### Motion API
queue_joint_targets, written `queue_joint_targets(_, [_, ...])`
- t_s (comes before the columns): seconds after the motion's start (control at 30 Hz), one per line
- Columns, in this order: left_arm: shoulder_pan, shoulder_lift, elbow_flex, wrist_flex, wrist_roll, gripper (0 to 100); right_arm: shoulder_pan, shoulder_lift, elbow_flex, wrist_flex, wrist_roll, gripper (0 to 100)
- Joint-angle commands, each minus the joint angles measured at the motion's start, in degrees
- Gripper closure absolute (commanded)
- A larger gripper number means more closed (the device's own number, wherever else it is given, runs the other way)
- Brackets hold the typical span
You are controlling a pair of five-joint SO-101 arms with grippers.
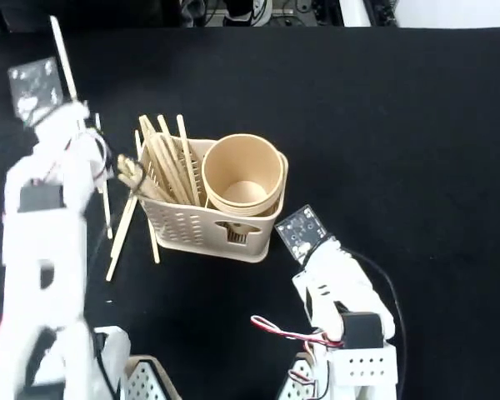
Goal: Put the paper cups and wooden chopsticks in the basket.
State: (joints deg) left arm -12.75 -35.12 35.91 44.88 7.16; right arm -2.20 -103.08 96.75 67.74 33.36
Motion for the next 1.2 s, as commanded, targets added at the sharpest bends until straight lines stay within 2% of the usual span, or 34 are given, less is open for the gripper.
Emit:
queue_joint_targets(0.0, [2.3,-20.2,11.8,-7.6,0.0,97,0.4,-4.1,-0.1,-0.2,0.4,98.6])
queue_joint_targets(0.23, [6.0,-47.6,26.2,-14.9,0.0,97,0.4,-4.1,-0.1,-0.2,0.4,98.6])
queue_joint_targets(0.43, [7.8,-68.4,39.2,-24.8,0.1,97,0.4,-4.1,-0.1,-0.2,0.4,98.6])
queue_joint_targets(0.73, [8.4,-67.3,38.3,-26.3,1.1,97,0.4,-4.1,-0.1,-0.2,0.4,98.6])
queue_joint_targets(0.9, [7.9,-69.6,34.4,-19.7,7.3,97,0.4,-4.1,-0.1,-0.2,0.4,98.6])
queue_joint_targets(1.07, [8.5,-69.6,24.0,-6.2,7.8,97,0.4,-4.1,-0.1,-0.2,0.4,98.6])
queue_joint_targets(1.17, [8.6,-69.5,21.7,-3.1,7.9,97,0.4,-4.1,-0.1,-0.2,0.4,98.6])
